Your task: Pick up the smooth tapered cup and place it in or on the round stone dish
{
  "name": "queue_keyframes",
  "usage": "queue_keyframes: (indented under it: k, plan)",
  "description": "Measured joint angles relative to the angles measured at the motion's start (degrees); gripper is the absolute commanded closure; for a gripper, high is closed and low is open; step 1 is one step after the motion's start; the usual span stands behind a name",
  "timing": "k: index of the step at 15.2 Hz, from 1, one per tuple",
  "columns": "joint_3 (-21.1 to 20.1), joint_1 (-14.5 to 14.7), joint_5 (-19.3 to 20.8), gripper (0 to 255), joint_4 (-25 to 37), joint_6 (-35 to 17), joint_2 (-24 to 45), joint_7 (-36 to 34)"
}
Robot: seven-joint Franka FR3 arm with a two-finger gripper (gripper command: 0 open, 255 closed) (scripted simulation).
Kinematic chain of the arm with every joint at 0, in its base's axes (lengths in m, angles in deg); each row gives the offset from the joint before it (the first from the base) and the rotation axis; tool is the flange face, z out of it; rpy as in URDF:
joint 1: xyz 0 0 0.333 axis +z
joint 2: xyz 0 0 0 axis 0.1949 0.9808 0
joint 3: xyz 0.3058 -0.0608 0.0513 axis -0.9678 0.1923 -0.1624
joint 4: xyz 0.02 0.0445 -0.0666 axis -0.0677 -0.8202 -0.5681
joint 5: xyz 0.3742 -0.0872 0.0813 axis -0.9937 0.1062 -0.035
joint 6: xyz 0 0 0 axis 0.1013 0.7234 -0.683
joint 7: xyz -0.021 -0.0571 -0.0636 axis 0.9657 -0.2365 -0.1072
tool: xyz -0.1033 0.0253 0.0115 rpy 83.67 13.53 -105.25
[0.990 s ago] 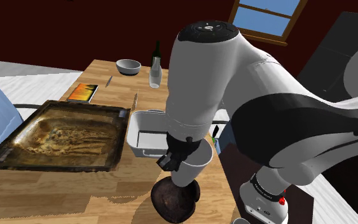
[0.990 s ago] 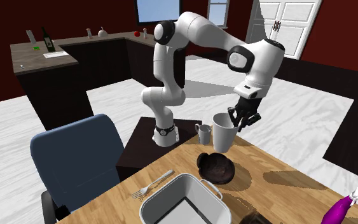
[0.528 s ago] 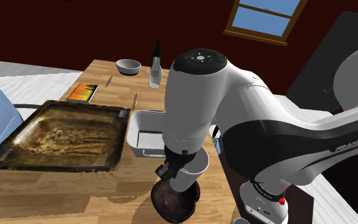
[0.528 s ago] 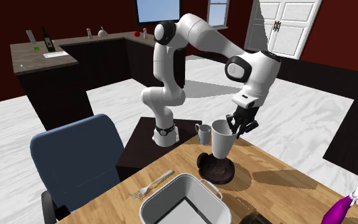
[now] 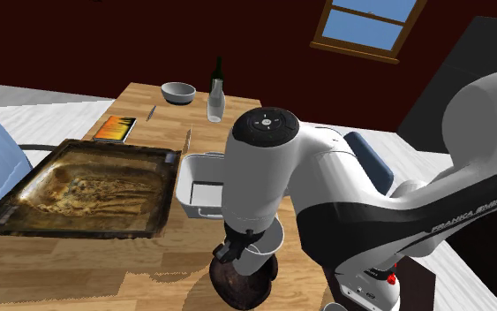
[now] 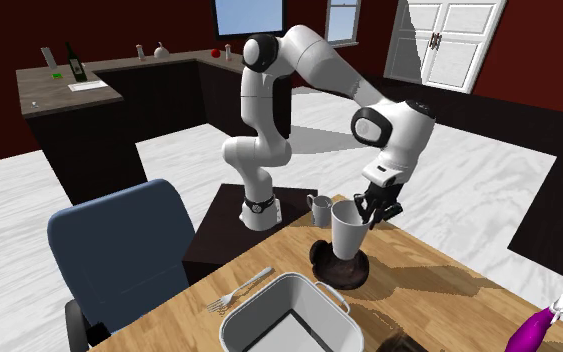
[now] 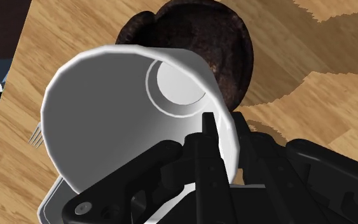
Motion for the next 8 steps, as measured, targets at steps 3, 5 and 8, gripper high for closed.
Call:
queue_keyframes:
  k: [3, 5, 8]
  plan:
    - [-0.30, -0.11, 0.16, 255, -0.67, -0.98, 0.36, -0.22]
    - [-0.32, -0.11, 0.16, 255, -0.75, -1.08, 0.37, -0.22]
    - [-0.32, -0.12, 0.17, 0, -0.78, -1.11, 0.38, -0.23]
